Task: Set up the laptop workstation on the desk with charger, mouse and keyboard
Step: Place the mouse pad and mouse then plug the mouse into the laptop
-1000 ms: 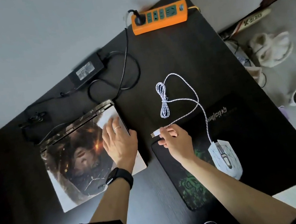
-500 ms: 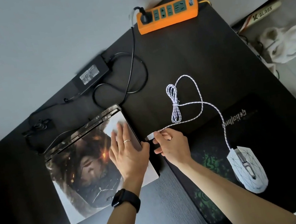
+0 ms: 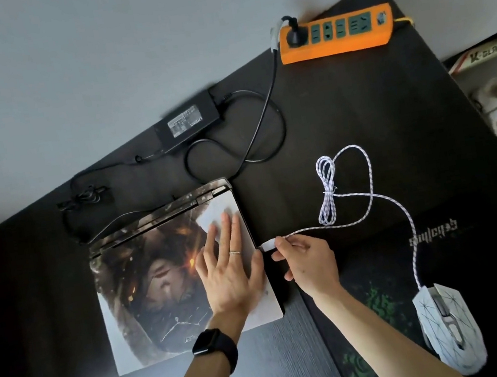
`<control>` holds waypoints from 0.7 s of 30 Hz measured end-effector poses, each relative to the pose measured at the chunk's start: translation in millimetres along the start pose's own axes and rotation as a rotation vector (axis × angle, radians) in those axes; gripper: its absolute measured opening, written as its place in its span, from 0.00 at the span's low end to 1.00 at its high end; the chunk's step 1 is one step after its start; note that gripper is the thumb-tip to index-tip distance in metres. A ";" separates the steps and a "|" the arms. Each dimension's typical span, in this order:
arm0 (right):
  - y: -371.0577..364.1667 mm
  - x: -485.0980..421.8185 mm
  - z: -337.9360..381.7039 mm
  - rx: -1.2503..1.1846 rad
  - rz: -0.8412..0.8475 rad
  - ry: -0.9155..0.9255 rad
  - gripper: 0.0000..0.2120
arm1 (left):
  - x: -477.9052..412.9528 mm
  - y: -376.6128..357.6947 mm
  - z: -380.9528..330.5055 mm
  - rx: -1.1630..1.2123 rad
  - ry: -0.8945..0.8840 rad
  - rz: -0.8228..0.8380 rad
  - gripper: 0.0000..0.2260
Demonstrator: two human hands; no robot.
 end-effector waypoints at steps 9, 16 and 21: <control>-10.8 7.6 8.2 0.039 -0.087 0.091 0.12 | -1.7 -5.3 3.5 0.008 0.025 0.016 0.27; -13.1 5.1 -0.6 0.082 -0.026 0.080 0.14 | -2.0 -5.6 3.6 0.014 0.026 -0.008 0.27; -12.7 0.8 -0.2 0.088 -0.034 0.070 0.13 | -1.0 -5.8 3.4 0.018 0.024 -0.015 0.26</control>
Point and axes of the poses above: each hand's wrist, its own x-axis away from the middle knuckle, its own y-axis out of the back of the hand, z = x × y, the point moved 6 cm from there along -x, towards the middle knuckle, and after that the axes turned 12 degrees about z, right-handed, at the moved point
